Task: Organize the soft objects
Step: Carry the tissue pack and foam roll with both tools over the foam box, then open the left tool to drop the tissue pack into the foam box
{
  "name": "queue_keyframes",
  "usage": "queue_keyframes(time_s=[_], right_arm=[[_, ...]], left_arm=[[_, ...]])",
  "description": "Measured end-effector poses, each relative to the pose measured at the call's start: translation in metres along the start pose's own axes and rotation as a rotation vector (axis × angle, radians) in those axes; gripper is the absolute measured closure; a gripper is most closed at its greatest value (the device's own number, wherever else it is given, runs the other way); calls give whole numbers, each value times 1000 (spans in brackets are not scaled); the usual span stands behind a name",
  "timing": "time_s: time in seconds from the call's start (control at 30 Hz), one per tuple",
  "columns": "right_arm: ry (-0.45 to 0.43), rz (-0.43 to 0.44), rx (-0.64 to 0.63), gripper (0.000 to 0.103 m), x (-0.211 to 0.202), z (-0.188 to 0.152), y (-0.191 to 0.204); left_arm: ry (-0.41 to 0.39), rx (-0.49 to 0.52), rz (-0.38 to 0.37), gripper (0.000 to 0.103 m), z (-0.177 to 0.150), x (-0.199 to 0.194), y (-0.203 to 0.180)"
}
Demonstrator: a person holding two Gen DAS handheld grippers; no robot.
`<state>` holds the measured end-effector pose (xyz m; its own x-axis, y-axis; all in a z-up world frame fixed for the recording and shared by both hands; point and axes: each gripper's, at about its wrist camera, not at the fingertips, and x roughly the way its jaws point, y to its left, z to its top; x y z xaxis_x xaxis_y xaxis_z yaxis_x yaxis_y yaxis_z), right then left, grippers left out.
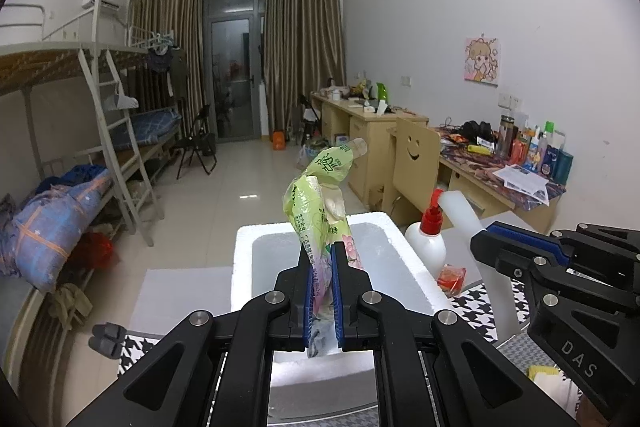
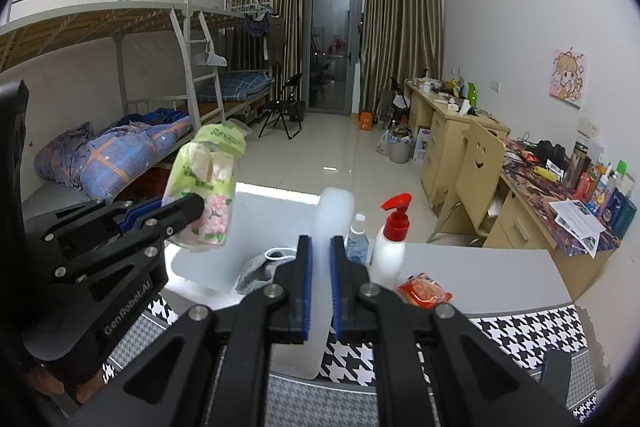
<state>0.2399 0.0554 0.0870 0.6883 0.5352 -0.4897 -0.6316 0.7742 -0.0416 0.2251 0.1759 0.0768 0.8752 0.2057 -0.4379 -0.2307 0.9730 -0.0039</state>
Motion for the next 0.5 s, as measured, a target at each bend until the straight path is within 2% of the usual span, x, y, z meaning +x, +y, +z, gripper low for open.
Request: queue_keyframes(time_s=[0.5], right_arm=[[27,-28,14,92,15,5,-7]], left_arm=[[76,1,-40,94,-1,39,2]])
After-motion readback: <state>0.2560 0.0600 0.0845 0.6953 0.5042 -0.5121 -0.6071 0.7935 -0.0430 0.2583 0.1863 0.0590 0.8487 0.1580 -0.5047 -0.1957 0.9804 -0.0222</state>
